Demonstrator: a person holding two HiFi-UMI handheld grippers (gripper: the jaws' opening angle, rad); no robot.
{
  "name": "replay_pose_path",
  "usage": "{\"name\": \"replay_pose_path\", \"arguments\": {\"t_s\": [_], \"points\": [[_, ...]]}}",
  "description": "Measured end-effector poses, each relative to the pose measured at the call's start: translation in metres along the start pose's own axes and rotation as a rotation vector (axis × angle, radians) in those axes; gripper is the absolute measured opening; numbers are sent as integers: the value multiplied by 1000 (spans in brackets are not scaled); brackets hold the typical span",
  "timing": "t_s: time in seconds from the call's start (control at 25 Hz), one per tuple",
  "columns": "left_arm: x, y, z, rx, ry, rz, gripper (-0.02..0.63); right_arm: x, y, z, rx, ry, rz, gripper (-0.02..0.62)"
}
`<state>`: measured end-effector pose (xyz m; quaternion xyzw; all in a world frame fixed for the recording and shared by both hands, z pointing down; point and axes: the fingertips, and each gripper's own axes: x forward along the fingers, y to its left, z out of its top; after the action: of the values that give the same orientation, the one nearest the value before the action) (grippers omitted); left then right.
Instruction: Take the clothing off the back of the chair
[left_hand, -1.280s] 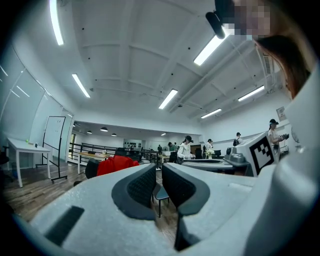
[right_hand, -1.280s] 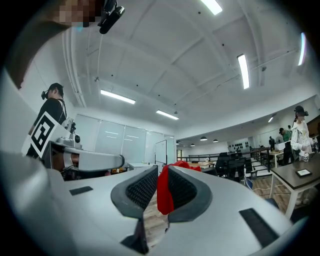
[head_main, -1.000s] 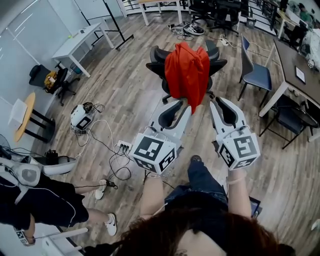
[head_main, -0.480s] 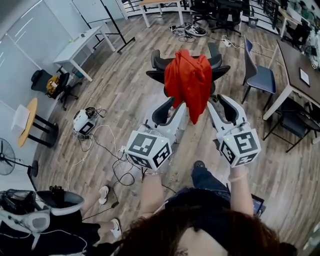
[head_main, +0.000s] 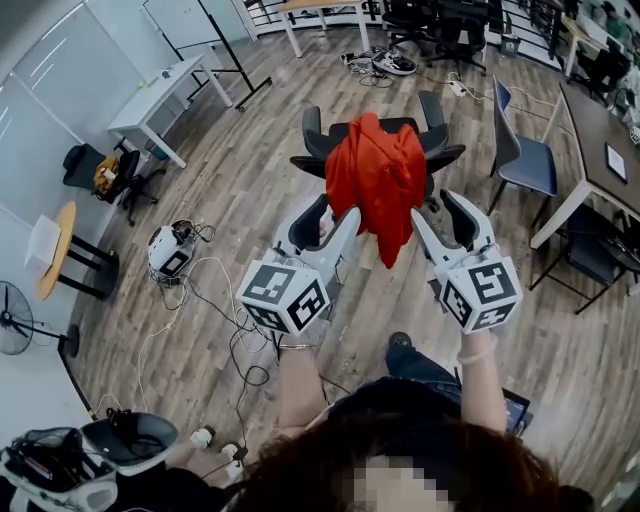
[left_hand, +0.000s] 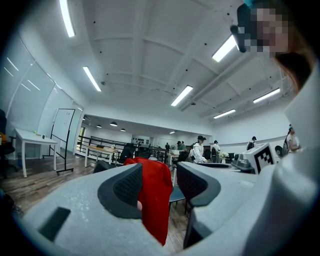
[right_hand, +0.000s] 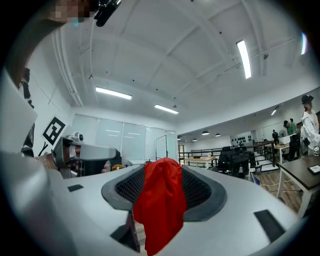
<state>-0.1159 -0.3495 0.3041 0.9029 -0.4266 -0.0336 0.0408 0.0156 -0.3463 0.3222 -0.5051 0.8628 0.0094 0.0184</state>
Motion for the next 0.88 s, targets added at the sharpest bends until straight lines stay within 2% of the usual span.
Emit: {"name": "replay_pose_path", "arguments": {"t_s": [0.4, 0.6, 0.88], "points": [[44, 36, -20, -77, 46, 48, 278, 43, -39, -24, 32, 61, 33, 245], [62, 57, -39, -155, 72, 74, 330, 62, -54, -45, 65, 98, 57, 261], [87, 77, -63, -263, 125, 72, 379, 86, -61, -65, 109, 136, 106, 288]]}}
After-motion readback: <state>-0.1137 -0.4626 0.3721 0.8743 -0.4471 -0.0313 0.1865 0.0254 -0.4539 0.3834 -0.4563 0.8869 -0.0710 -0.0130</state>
